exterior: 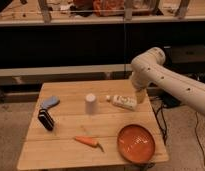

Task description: Place the ceramic cup over the eraser

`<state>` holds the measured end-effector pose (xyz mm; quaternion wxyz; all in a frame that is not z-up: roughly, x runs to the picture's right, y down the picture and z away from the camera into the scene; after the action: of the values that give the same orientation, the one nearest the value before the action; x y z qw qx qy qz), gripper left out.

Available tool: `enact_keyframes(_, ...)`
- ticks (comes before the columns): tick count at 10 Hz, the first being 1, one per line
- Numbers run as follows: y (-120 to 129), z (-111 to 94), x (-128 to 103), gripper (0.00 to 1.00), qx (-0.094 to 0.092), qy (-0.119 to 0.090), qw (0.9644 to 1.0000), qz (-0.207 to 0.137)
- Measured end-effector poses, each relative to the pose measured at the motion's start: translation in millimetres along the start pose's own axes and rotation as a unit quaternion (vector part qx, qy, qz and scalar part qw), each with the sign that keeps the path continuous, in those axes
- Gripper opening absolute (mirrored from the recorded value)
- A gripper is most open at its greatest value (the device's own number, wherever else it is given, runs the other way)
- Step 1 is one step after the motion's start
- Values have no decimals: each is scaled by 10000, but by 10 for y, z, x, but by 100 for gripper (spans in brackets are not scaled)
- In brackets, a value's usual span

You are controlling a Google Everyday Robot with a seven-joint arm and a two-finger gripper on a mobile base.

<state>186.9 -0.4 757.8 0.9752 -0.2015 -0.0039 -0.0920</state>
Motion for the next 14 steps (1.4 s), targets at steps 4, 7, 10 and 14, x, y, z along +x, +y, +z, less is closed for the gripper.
enact_keyframes(4, -155, -11, -301, 80, 80, -29, 9995, -307)
enact_keyframes(7, -202, 2, -382, 80, 107, -35, 9990, -443)
enact_keyframes(10, -272, 44, -616, 80, 143, -61, 9980, -606)
enact_keyframes(14, -327, 76, -736, 80, 169, -84, 9971, -736)
